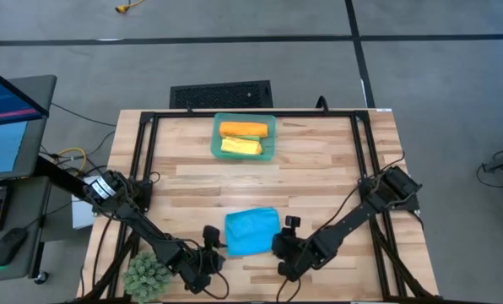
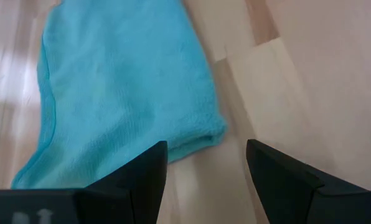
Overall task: Roll microfiber towels into tight, uniform cylinder then place into a basket
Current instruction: Fold the blue towel
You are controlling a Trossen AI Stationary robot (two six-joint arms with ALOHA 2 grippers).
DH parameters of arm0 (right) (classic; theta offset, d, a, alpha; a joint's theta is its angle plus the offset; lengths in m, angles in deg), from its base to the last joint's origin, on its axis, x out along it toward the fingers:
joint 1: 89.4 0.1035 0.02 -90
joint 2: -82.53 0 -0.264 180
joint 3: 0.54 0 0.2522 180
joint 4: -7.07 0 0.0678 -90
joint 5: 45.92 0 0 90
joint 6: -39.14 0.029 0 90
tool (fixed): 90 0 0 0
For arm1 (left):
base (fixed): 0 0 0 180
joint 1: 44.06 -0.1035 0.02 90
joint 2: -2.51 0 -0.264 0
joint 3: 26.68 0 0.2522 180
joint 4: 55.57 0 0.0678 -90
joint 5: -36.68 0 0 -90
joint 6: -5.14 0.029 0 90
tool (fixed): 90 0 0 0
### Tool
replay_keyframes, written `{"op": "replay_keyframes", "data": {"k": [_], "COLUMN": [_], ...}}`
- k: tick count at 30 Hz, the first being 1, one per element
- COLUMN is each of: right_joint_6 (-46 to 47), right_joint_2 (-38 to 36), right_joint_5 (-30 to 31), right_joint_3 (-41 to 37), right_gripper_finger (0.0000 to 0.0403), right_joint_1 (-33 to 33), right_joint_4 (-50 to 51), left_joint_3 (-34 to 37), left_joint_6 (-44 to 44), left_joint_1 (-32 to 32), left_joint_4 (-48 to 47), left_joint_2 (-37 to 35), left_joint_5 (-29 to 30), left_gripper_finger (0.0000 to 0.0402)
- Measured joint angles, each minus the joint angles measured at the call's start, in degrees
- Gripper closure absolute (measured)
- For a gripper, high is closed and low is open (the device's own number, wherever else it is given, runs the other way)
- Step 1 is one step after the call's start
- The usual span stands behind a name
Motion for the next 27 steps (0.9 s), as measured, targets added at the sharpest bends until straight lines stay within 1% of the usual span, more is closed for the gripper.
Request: {"op": "replay_keyframes", "data": {"k": [3,5,8,13,20,27], "right_joint_6": [0.02,0.02,0.02,0.49,2.43,4.67], "right_joint_2": [-0.02,-0.02,-0.02,-0.02,-0.04,-0.06], "right_joint_5": [-2.42,-2.92,-3.25,-5.67,-5.96,-6.54], "right_joint_3": [0.00,0.00,0.00,0.00,-0.02,-0.02], "right_gripper_finger": [0.0230,0.0229,0.0231,0.0232,0.0230,0.0234], "right_joint_1": [-0.34,-0.37,-0.37,-0.37,-0.19,0.60], "right_joint_4": [0.00,-0.14,-0.33,-0.33,-0.17,-0.33], "left_joint_3": [0.00,0.00,0.00,0.00,0.00,0.00], "left_joint_6": [-1.08,-1.53,-1.56,-0.74,3.82,4.98], "left_joint_1": [-0.02,-0.03,-0.04,-0.04,-0.04,-1.27], "left_joint_4": [-1.51,-2.17,-1.94,-0.99,3.75,4.55], "left_joint_2": [0.00,0.00,0.00,0.00,-0.01,-0.01], "left_joint_5": [0.17,0.24,0.39,0.69,0.76,1.20], "left_gripper_finger": [0.0189,0.0189,0.0189,0.0189,0.0189,0.0189]}}
